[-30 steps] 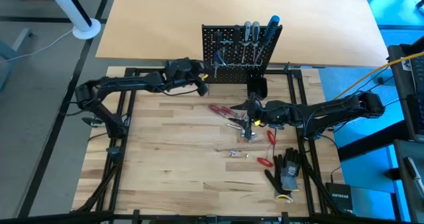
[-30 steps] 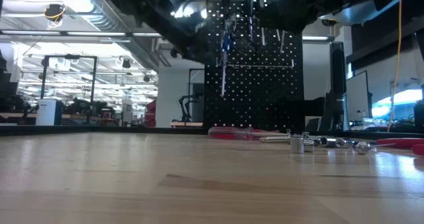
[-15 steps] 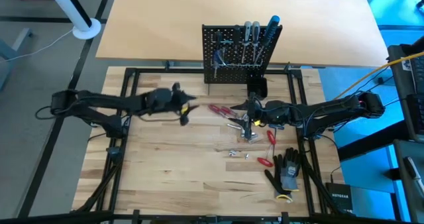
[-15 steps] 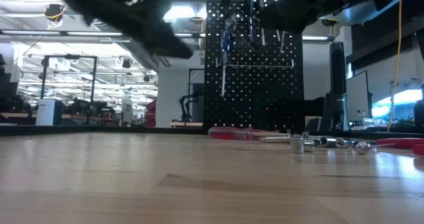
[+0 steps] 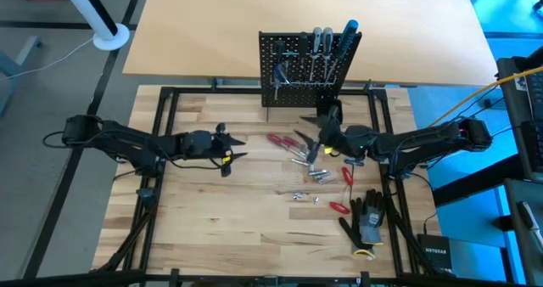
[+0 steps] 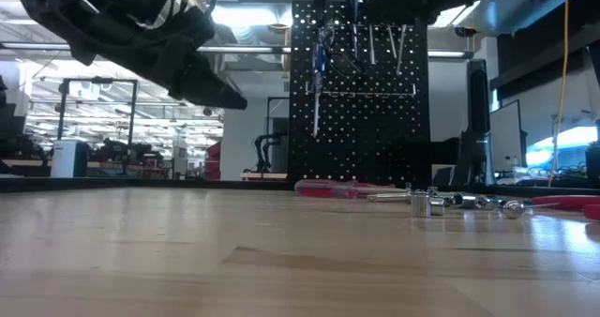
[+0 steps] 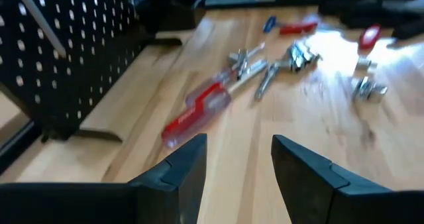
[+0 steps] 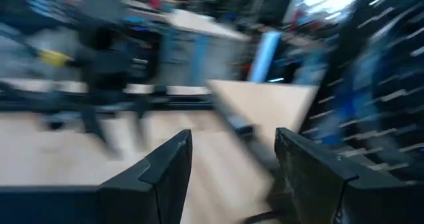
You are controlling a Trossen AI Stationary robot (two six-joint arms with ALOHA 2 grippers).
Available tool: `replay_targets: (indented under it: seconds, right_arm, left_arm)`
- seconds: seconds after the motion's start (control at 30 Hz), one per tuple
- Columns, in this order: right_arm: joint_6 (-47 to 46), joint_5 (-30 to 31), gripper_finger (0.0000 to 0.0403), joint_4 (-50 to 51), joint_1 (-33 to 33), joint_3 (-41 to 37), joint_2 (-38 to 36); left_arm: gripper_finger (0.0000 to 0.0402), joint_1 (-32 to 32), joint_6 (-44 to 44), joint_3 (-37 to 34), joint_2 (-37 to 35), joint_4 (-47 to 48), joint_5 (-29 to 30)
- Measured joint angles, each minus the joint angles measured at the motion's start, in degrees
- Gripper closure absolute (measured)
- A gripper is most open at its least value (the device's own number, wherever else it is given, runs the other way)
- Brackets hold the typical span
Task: Hang tools onto peg board
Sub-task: Remove the black safety glasses from the peg board
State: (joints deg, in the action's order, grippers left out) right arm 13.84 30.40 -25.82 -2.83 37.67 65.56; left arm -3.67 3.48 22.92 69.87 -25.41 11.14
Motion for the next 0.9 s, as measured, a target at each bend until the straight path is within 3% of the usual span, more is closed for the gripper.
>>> replay_targets:
  seconds: [0.1, 0.27, 0.4, 0.7, 0.9]
  right_arm:
    - [7.35, 4.25, 0.0185, -0.18, 1.51, 2.6, 1.89]
    - [14.4, 5.54, 0.0185, 0.14, 6.25, 8.3, 9.38]
    - [19.45, 13.57, 0.0185, 0.58, 10.0, 12.47, 15.62]
    - [19.66, 12.82, 0.0185, -0.59, 15.7, 14.6, 19.6]
    - [19.66, 8.4, 0.0189, -1.84, 18.69, 14.62, 20.65]
  left_arm:
    - [0.0242, 0.03, 0.65, 0.0, 0.0, -1.74, 0.0]
    - [0.0242, -0.02, 1.45, -0.02, 0.0, -2.01, 0.0]
    - [0.0242, -0.03, 3.29, -0.02, 0.0, -1.73, 0.0]
    - [0.0242, -0.03, 3.23, -0.02, 0.0, -0.05, 0.0]
    - [0.0242, -0.05, 2.72, -0.02, 0.0, -0.43, 0.0]
